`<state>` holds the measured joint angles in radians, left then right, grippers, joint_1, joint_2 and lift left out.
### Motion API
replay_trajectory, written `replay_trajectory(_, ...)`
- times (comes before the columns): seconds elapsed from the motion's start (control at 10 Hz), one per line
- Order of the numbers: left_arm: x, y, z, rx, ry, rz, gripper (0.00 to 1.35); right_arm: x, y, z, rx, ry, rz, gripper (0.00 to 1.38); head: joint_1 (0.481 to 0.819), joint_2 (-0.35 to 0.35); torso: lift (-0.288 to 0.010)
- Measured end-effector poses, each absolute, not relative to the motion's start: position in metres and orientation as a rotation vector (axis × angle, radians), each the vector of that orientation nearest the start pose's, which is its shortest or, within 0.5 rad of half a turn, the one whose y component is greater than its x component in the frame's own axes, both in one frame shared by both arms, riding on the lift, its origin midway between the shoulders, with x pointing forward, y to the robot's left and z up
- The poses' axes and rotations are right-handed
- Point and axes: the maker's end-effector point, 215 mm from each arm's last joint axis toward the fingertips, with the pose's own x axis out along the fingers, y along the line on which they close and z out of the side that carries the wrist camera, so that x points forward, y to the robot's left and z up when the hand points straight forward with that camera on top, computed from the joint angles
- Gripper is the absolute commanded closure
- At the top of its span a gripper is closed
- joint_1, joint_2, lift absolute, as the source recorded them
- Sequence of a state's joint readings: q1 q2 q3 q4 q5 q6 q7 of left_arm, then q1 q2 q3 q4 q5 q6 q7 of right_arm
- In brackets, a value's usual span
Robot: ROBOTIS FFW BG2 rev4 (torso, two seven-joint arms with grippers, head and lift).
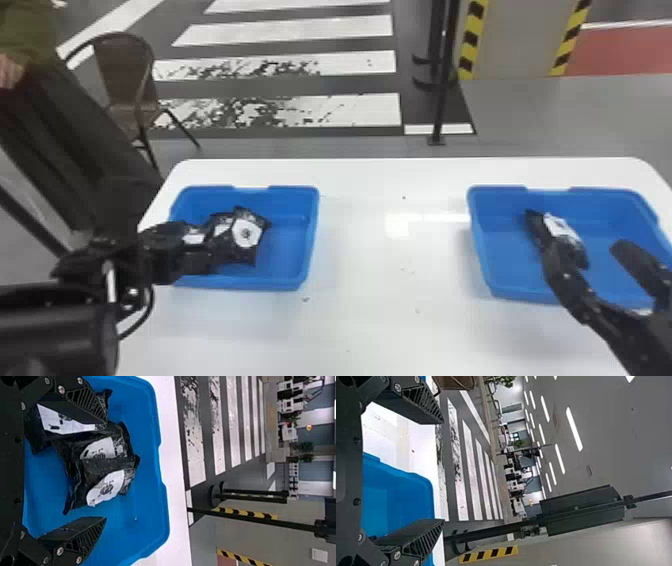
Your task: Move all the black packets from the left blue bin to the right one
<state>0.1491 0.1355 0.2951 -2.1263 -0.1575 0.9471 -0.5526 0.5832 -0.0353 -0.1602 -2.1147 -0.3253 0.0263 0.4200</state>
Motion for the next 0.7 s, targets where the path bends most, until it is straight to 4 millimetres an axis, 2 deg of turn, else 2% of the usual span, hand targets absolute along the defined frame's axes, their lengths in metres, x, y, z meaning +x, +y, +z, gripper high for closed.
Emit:
replay_trajectory(0.1,0.498,0.354,-0.389,0.061,0.595,-0.125,0.18,0.411,-0.225,-0.320,0.220,0.004,0.303,0.15,0.695,0.159,-0.140)
replay_trajectory(0.3,0.522,0.343,-0.412,0.044,0.658,-0.159,0.18,0.412,-0.224,-0.321,0.227,0.008,0.306,0.15,0.695,0.144,-0.140)
replay_trajectory(0.4,0.528,0.336,-0.424,0.034,0.692,-0.174,0.18,0.413,-0.223,-0.323,0.232,0.011,0.309,0.15,0.695,0.135,-0.140)
replay_trajectory(0.5,0.531,0.331,-0.435,0.024,0.723,-0.186,0.25,0.414,-0.221,-0.325,0.241,0.016,0.313,0.15,0.695,0.129,-0.140)
replay_trajectory(0.7,0.533,0.311,-0.456,-0.001,0.770,-0.243,0.88,0.415,-0.219,-0.329,0.259,0.022,0.317,0.15,0.695,0.114,-0.140)
